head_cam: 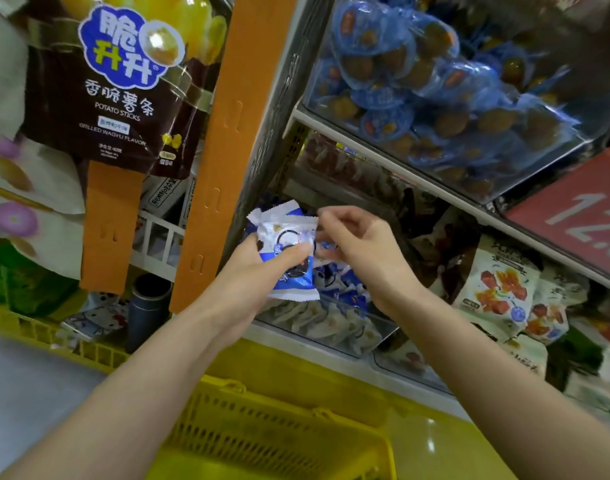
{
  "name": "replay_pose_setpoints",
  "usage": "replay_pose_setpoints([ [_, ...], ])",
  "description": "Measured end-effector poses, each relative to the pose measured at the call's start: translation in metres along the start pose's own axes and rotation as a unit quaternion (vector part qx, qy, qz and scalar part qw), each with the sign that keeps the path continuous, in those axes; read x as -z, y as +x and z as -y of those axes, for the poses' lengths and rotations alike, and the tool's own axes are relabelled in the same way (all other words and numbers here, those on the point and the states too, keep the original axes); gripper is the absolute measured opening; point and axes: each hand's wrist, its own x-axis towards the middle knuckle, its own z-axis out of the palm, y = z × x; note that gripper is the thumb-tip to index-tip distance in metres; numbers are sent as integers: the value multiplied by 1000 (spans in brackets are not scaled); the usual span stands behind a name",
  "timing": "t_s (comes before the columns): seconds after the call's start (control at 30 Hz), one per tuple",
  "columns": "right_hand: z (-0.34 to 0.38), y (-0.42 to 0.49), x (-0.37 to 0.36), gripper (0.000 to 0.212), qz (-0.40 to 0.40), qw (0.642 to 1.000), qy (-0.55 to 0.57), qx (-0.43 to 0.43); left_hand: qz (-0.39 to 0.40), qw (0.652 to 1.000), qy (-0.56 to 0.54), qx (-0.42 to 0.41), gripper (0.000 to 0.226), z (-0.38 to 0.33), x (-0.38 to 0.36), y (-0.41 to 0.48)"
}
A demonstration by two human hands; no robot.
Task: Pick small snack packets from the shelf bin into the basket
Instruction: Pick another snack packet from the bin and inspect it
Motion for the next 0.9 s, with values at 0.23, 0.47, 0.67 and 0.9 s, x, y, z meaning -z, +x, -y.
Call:
replay_pose_setpoints([
  [0.23,-8,6,12,26,149,970,51,-184,26,1000,1,-17,33,2,3,4],
  [0.47,-18,13,17,23,202,948,113,-216,23,997,74,-31,36,5,9,5],
  [0.67,-23,27,20,23,64,968,112,-217,-8,995,95,-8,32,6,10,3],
  [0.9,-39,70,43,32,-116,978,-114,-134,-47,997,62,27,35,0,11,5],
])
